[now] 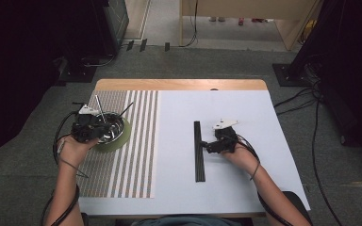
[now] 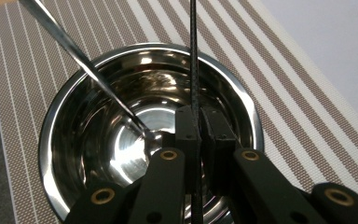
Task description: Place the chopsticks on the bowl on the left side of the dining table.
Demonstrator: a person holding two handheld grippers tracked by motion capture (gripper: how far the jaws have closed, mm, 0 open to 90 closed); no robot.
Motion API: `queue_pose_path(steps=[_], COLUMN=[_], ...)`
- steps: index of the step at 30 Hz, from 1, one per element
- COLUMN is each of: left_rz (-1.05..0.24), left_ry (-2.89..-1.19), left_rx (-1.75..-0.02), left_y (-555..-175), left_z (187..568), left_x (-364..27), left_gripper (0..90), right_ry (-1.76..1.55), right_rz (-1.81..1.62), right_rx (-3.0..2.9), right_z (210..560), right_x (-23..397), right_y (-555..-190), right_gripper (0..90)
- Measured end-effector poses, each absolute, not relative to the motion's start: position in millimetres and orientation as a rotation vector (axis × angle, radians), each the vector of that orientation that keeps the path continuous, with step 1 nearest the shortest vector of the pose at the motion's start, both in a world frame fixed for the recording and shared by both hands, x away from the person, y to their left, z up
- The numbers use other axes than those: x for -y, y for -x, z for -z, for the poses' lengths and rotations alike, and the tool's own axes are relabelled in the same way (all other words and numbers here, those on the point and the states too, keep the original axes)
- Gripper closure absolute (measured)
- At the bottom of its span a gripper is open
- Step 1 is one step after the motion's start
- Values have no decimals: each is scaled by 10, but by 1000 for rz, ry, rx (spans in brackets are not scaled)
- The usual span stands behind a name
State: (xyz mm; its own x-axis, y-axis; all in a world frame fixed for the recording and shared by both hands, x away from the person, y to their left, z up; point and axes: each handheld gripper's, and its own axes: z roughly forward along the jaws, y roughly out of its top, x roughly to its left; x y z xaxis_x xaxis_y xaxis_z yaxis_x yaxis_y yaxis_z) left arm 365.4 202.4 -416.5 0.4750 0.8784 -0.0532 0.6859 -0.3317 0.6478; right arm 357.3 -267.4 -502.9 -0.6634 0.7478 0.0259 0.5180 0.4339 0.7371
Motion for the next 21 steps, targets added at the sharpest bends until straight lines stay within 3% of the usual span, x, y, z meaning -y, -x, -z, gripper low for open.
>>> queue_pose_path(steps=[21], left_rz=[-445], left_ry=[-2080], left_rx=[-1346], left_y=[-3736], left_z=[4284], left_x=[-2280], left_gripper=[867], right_ry=[-1089], right_rz=[-1067], right_rx=[-2386], right_z=[5029], right_x=[2674], right_y=[-3573], right_gripper=[134])
